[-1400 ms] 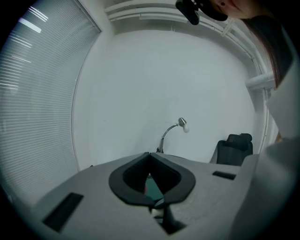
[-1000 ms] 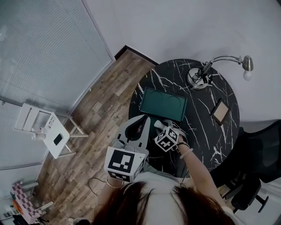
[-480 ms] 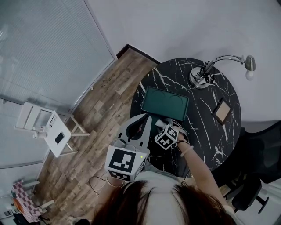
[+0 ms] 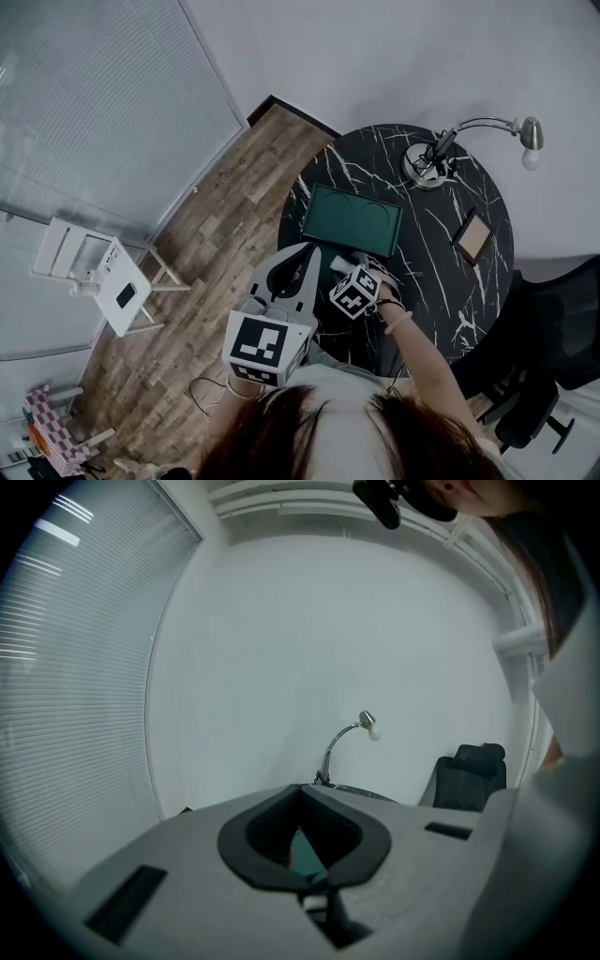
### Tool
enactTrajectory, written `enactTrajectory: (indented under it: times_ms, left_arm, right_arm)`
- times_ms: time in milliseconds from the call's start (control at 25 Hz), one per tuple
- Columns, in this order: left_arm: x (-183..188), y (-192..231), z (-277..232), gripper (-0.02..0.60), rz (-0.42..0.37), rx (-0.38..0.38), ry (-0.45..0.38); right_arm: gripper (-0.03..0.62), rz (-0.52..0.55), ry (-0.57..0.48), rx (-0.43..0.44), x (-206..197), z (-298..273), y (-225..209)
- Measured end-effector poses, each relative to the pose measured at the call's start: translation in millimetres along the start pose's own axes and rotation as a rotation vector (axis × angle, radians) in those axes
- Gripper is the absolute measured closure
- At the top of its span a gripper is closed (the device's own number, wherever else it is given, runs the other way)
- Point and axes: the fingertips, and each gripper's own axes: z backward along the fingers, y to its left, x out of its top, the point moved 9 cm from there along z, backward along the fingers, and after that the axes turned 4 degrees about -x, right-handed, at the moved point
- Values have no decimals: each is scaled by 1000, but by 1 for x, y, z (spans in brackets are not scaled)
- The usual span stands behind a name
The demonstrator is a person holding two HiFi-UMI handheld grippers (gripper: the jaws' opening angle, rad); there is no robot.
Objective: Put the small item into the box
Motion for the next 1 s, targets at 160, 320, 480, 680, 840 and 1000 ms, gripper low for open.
enactTrajectory:
  times_ms: [160,320,480,680,840,1000]
  left_arm:
    - [-1,-1,4,573,-2,1,-7]
    - [-1,-1,9,572,-3,3,-14]
    - [-1,-1,14,573,1,0,-19]
    - [-2,-4,21,573,0,-3,-25]
    - [-2,-4,28,573,-4,-3,-30]
    - [-2,-4,34,573,-7,-5,-30]
  right_arm:
    - [379,-5,-10,-8,0,3,2]
    - [379,-16,-15,-11,2,7,4]
    - [379,-25,-24,-20,4,11,6]
    - [381,-40,-33,-37,4,15,9]
    - [381,-49,-37,-46,5,18,12]
    - [384,-58,-44,-59,6,22,14]
